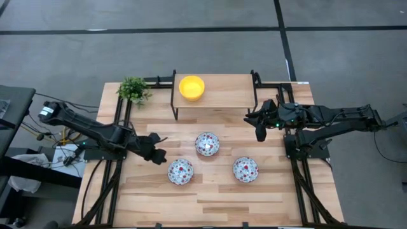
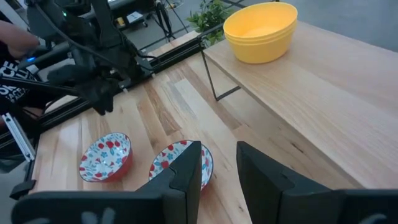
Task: Pick & Place Mini bowls
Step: Put the bottom left white bowl on the shelf
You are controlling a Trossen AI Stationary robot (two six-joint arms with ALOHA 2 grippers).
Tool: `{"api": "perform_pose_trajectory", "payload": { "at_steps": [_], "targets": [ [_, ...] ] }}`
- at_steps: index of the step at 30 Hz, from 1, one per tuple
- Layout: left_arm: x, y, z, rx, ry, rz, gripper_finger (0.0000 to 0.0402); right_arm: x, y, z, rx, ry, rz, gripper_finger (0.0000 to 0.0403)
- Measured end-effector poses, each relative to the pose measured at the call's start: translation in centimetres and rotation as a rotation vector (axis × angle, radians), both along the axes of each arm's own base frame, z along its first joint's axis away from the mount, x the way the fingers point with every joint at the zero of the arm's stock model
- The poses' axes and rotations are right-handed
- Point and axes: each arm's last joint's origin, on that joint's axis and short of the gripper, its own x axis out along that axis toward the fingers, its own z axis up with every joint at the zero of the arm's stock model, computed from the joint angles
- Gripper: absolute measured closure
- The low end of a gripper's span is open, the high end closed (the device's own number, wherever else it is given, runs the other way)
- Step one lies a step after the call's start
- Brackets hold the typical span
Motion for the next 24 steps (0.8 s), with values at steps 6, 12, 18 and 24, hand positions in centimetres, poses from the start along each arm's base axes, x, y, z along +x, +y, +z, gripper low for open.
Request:
{"api": "perform_pose_trajectory", "payload": {
  "at_steps": [6, 12, 18, 24],
  "targets": [
    [1.2, -0.7, -2.1, -0.09, 0.146, -0.004, 0.0284, 0.0, 0.0, 0.0, -0.003, 0.001, 0.001, 0.0313],
    [1.8, -1.0, -3.1, -0.145, 0.203, 0.042, 0.0297, 0.0, 0.0, 0.0, -0.004, 0.007, 0.001, 0.0313],
    [2.3, -1.1, -2.5, -0.18, 0.145, 0.078, 0.0301, -0.1, 0.0, -0.3, -0.007, 0.032, 0.0, 0.0313],
    [2.6, -1.1, -2.0, -0.153, 0.111, 0.114, 0.0301, -0.2, 0.0, -0.3, -0.008, 0.041, 0.0, 0.0313]
  ]
}}
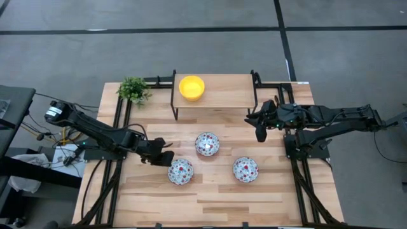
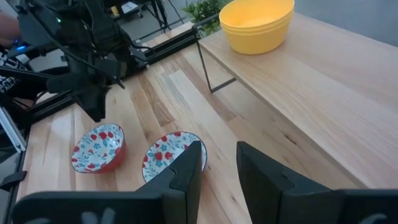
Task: Pick & Place Mini bowls
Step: Put the bottom left white bowl on the shelf
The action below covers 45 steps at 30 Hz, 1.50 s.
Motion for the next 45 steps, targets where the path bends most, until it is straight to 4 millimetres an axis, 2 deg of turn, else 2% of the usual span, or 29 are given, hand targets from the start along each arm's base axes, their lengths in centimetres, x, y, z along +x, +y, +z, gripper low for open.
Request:
{"api": "perform_pose_trajectory", "payload": {
  "at_steps": [9, 21, 25, 29, 34, 40, 45],
  "targets": [
    [0.5, -0.2, -1.7, 0.017, 0.086, 0.016, 0.0301, 0.0, 0.0, -0.1, -0.002, 0.008, 0.0, 0.0313],
    [1.4, -0.5, -2.9, 0.02, 0.103, 0.02, 0.0304, 0.0, 0.0, -0.1, -0.002, 0.007, 0.0, 0.0313],
    [1.4, -0.5, -2.9, 0.018, 0.099, 0.02, 0.0327, 0.0, 0.0, -0.1, -0.002, 0.007, 0.0, 0.0313],
    [1.4, -0.5, -2.8, 0.016, 0.097, 0.022, 0.0384, 0.0, 0.0, -0.1, -0.001, 0.006, 0.0, 0.0313],
    [1.5, -0.5, -2.8, 0.015, 0.088, 0.021, 0.0391, 0.0, 0.0, 0.0, -0.001, 0.006, 0.0, 0.0313],
    [1.7, -0.4, -1.8, 0.072, 0.009, -0.005, 0.0395, 0.0, 0.0, 0.0, 0.001, 0.005, -0.001, 0.0313],
    [2.2, 0.1, 1.5, 0.212, -0.178, 0.007, 0.0396, 0.5, 0.0, 0.5, 0.008, -0.07, 0.003, 0.0313]
  ]
}}
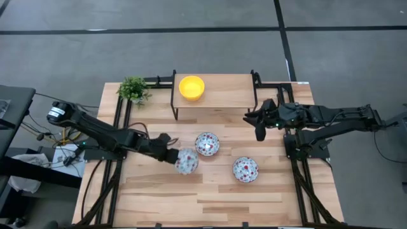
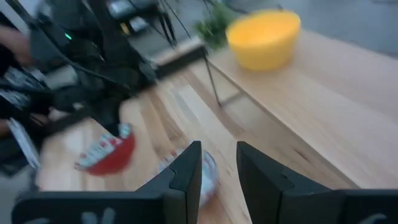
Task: Pick & Place Mini bowls
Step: Put the bottom left white bowl on the shelf
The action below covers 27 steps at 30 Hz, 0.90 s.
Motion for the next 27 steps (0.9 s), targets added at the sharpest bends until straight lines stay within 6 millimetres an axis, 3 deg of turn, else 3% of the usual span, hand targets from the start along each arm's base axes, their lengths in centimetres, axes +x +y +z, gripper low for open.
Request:
{"api": "perform_pose_trajectory", "payload": {
  "at_steps": [7, 11, 20, 27],
  "targets": [
    [1.2, 1.3, 5.9, 0.377, -0.234, 0.041, 0.0397, 2.4, 1.5, 1.5, -0.105, -0.173, 0.228, 0.0313],
    [2.3, 2.3, 9.2, 0.617, -0.285, 0.056, 0.0397, 3.5, 2.3, 3.3, -0.219, -0.186, 0.248, 0.0313],
    [3.2, 5.7, 16.0, 1.053, -0.252, 0.18, 0.0397, 5.7, 5.1, 8.5, -0.573, -0.114, 0.143, 0.0313],
    [5.2, 7.9, 18.7, 1.236, -0.156, 0.217, 0.0397, 9.2, 7.2, 9.1, -0.859, 0.149, -0.182, 0.0313]
  ]
}}
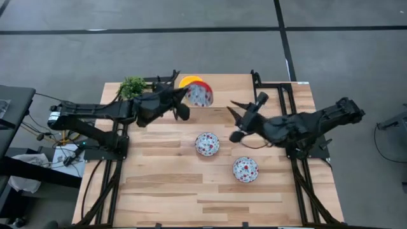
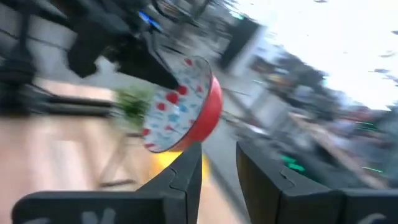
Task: Pick & Place Mini bowls
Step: Put the bottom left white bowl on the shelf
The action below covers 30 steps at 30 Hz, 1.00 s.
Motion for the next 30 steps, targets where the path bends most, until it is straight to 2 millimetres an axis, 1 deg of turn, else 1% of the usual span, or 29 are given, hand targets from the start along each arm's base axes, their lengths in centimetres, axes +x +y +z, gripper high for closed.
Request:
{"api": "perform_pose_trajectory", "payload": {
  "at_steps": [4, 6, 8, 11, 13, 17, 23, 30],
  "targets": [
    [1.6, 0.8, 0.6, 0.053, 0.05, 0.02, 0.0397, 2.6, 0.5, -0.3, -0.095, 0.058, -0.17, 0.0313],
    [2.2, 1.0, 0.8, 0.069, 0.062, 0.022, 0.0397, 3.5, 0.7, -0.4, -0.125, 0.072, -0.247, 0.0313],
    [2.6, 1.0, 1.0, 0.084, 0.071, 0.02, 0.0397, 4.1, 0.9, -0.2, -0.129, 0.066, -0.273, 0.031],
    [2.8, 1.0, 1.2, 0.112, 0.07, 0.014, 0.0397, 4.9, 1.1, -0.1, -0.124, 0.062, -0.267, 0.0304],
    [2.8, 1.0, 1.2, 0.123, 0.081, 0.012, 0.0397, 4.9, 1.1, -0.1, -0.119, 0.06, -0.258, 0.0298],
    [2.8, 1.0, 1.3, 0.126, 0.078, 0.011, 0.0397, 4.8, 1.1, 0.4, -0.055, 0.009, -0.182, 0.029],
    [2.8, 0.9, 1.3, 0.136, 0.085, -0.015, 0.0396, 5.1, 0.3, 0.4, -0.036, 0.002, -0.174, 0.0291],
    [2.8, 0.4, 1.4, 0.137, 0.077, -0.03, 0.0396, 5.5, -0.9, 0.2, -0.033, 0.003, -0.218, 0.0291]
  ]
}}
